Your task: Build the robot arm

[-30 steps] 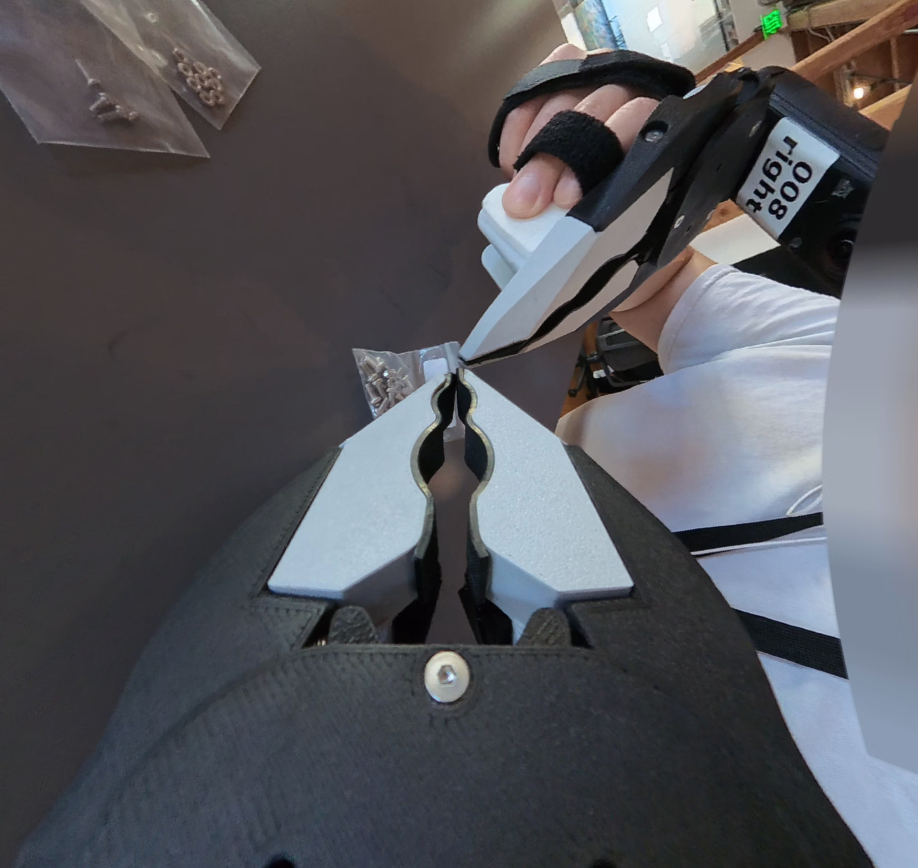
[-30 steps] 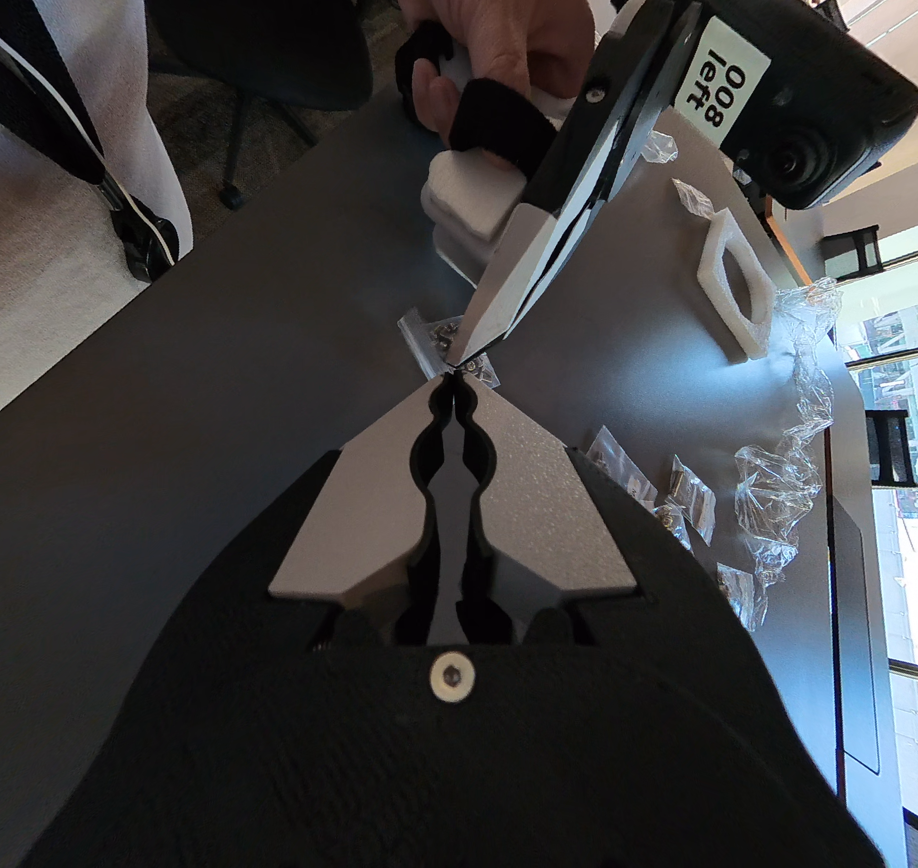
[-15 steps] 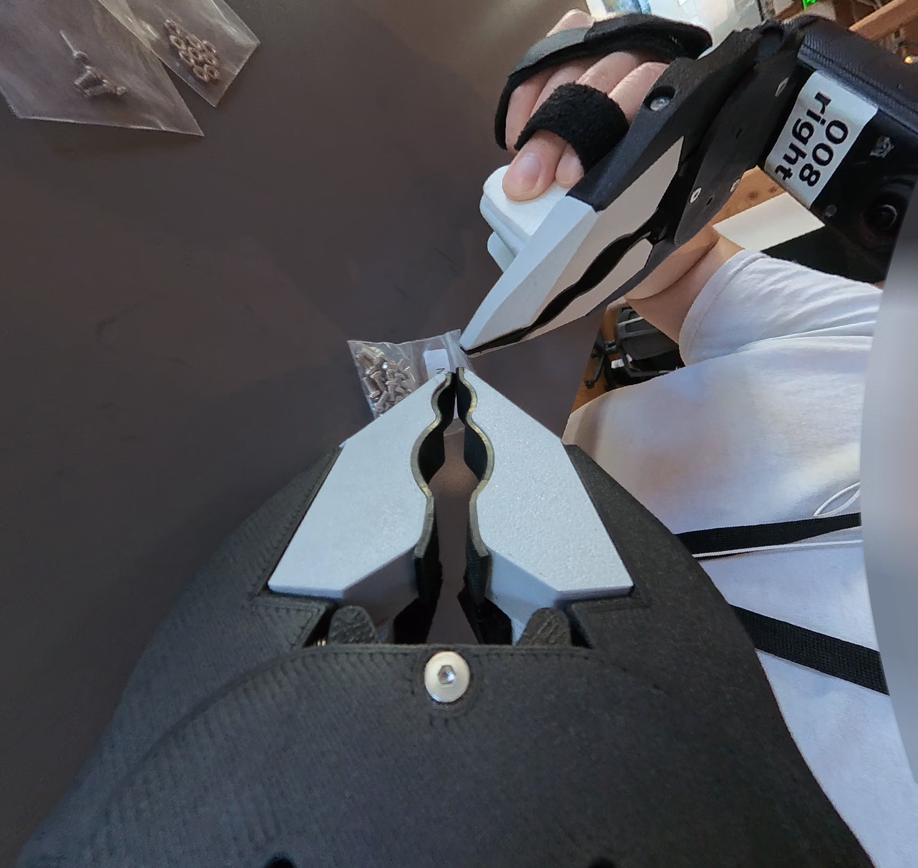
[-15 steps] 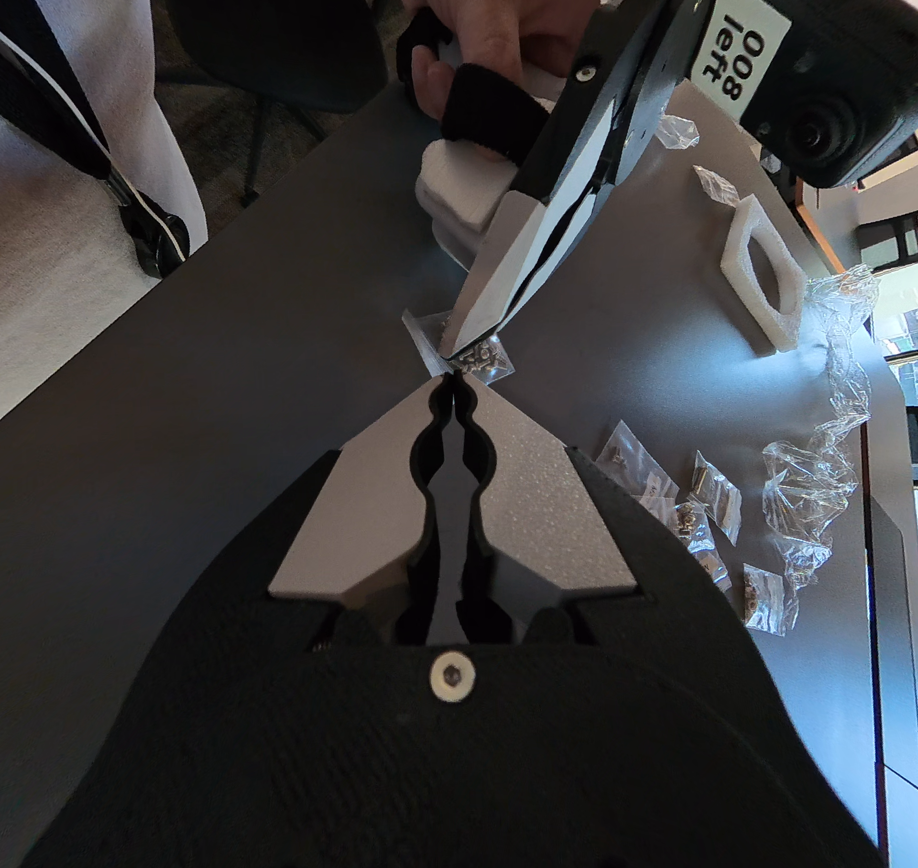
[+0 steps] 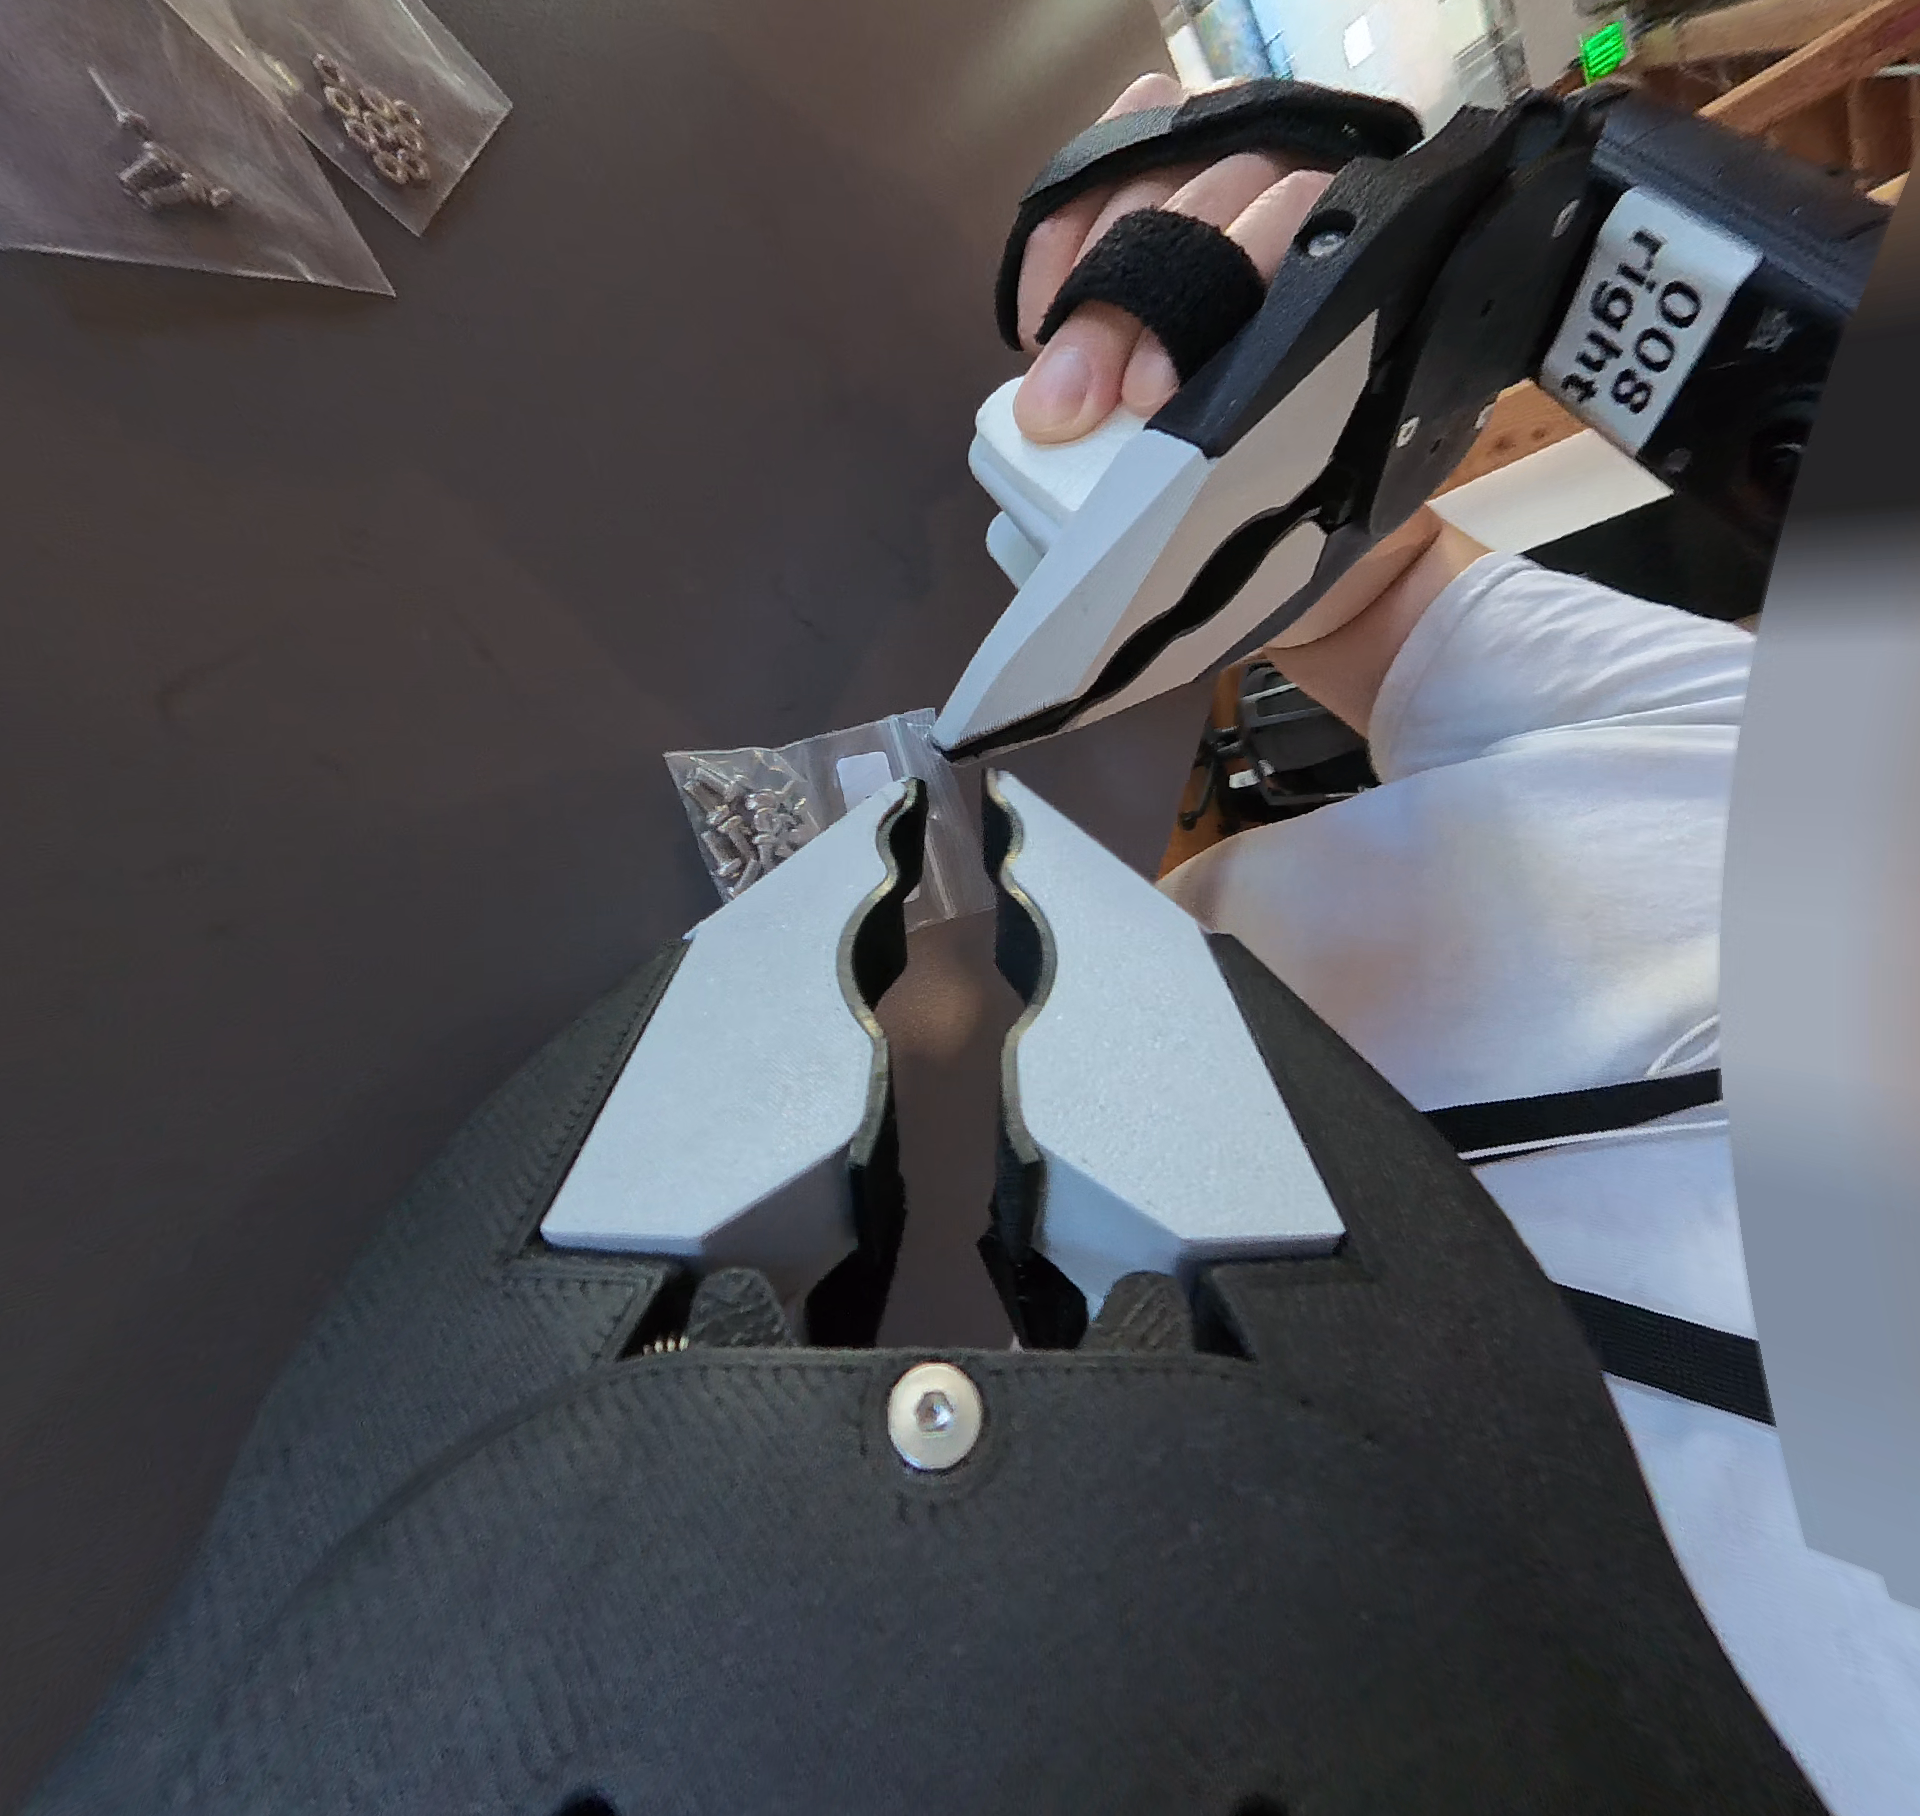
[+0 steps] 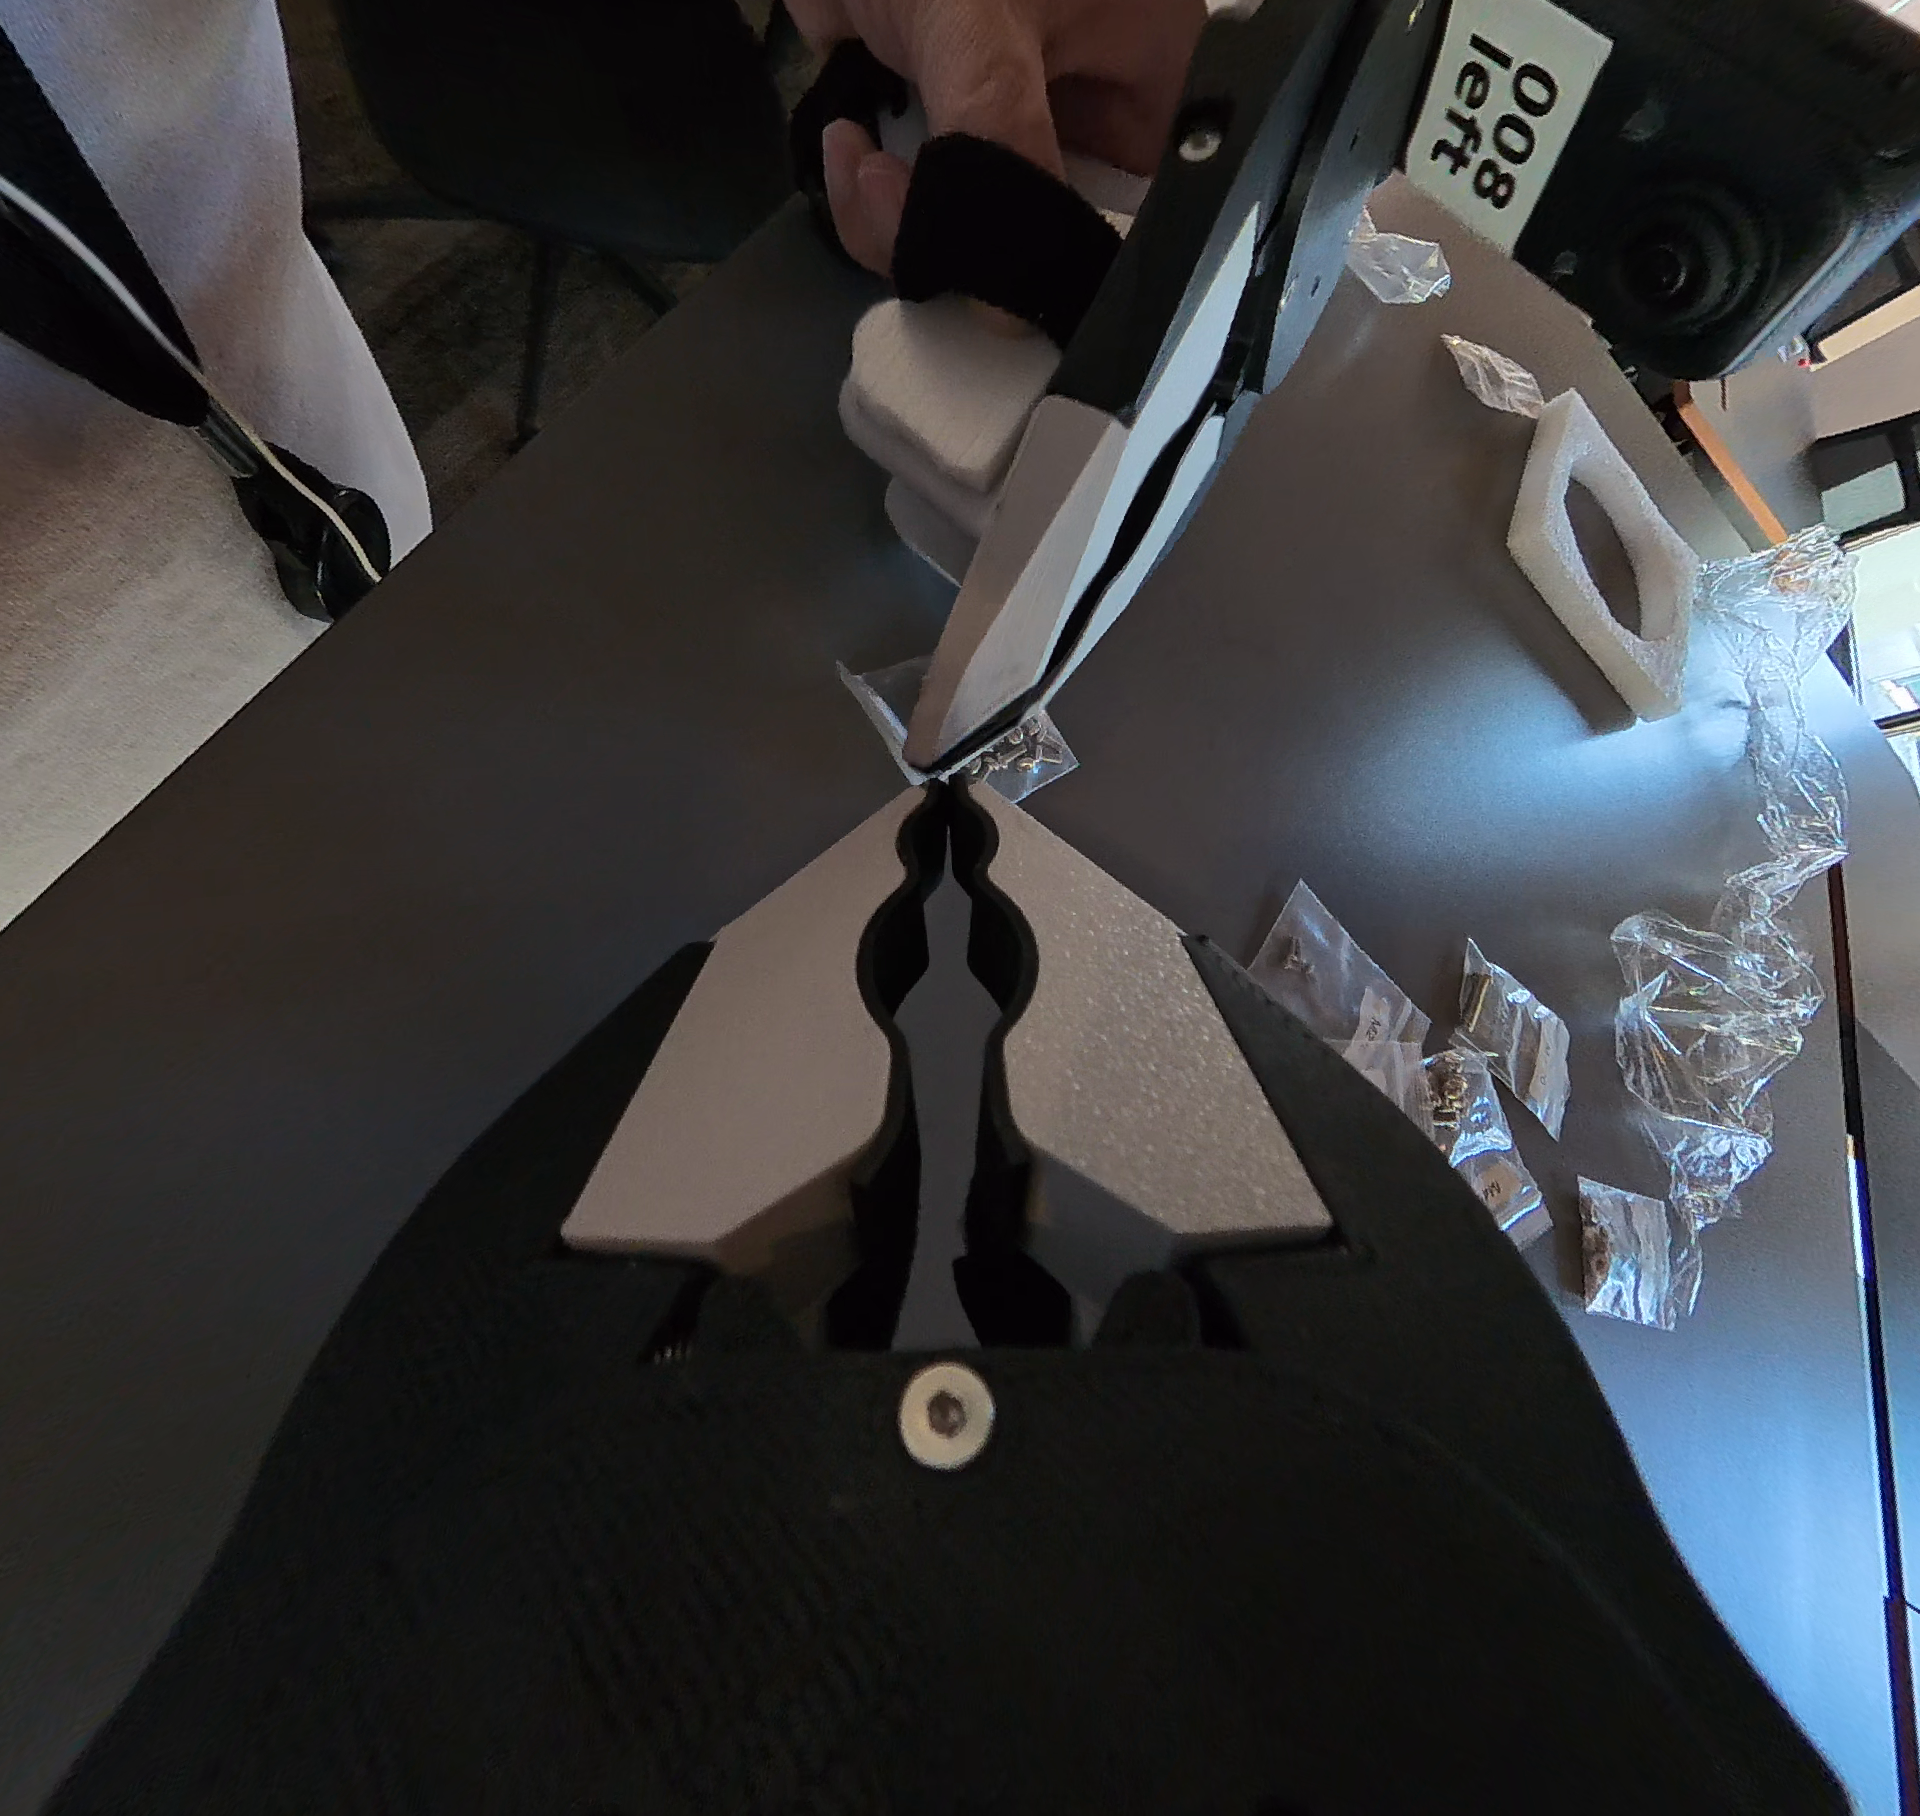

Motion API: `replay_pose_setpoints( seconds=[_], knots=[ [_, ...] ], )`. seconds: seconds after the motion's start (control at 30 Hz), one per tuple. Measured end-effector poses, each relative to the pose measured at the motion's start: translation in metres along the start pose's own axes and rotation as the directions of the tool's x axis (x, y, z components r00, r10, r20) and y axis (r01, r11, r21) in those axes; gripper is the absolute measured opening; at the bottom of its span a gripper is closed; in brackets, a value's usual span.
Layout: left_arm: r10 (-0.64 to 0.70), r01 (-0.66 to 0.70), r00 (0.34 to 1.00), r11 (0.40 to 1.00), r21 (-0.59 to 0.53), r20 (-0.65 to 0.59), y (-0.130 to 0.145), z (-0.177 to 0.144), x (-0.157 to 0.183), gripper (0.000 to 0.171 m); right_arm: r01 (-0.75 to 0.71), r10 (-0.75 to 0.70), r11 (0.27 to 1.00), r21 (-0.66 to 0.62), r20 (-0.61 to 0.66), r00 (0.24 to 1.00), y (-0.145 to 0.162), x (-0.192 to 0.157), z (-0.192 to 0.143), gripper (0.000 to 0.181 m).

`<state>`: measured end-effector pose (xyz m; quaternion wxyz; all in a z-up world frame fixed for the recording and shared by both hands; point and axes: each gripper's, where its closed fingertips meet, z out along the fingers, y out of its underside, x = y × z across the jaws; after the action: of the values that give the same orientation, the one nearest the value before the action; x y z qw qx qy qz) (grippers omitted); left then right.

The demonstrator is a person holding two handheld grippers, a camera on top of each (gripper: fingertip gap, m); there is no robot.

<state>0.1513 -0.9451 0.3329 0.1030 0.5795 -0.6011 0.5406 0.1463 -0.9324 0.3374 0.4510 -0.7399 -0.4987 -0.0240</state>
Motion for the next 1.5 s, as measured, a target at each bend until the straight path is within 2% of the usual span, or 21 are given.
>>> replay_pose_setpoints(
  seconds=[0.17, 0.47, 0.87, 1.5],
  knots=[
    [-0.016, 0.016, 1.000, 1.000, -0.013, 0.011, 0.000, 0.001, -0.003, 0.000, 0.011, -0.011, 1.000, -0.015, -0.007, 1.000, 0.001, 0.000, 0.001, 0.000],
    [-0.084, 0.084, 0.996, 0.996, 0.010, -0.025, -0.003, 0.000, -0.005, 0.000, 0.026, -0.028, 0.999, -0.045, -0.037, 0.999, 0.002, 0.003, 0.001, 0.000],
    [-0.125, 0.124, 0.992, 0.992, 0.008, 0.025, -0.006, 0.000, -0.012, 0.000, -0.014, -0.002, 0.989, -0.149, -0.104, 0.995, 0.008, 0.006, 0.006, 0.000],
    [-0.109, 0.108, 0.992, 0.994, 0.005, 0.061, -0.005, 0.001, -0.013, 0.000, -0.016, 0.001, 0.988, -0.155, -0.091, 0.996, 0.011, 0.005, 0.008, 0.000]
  ],
)
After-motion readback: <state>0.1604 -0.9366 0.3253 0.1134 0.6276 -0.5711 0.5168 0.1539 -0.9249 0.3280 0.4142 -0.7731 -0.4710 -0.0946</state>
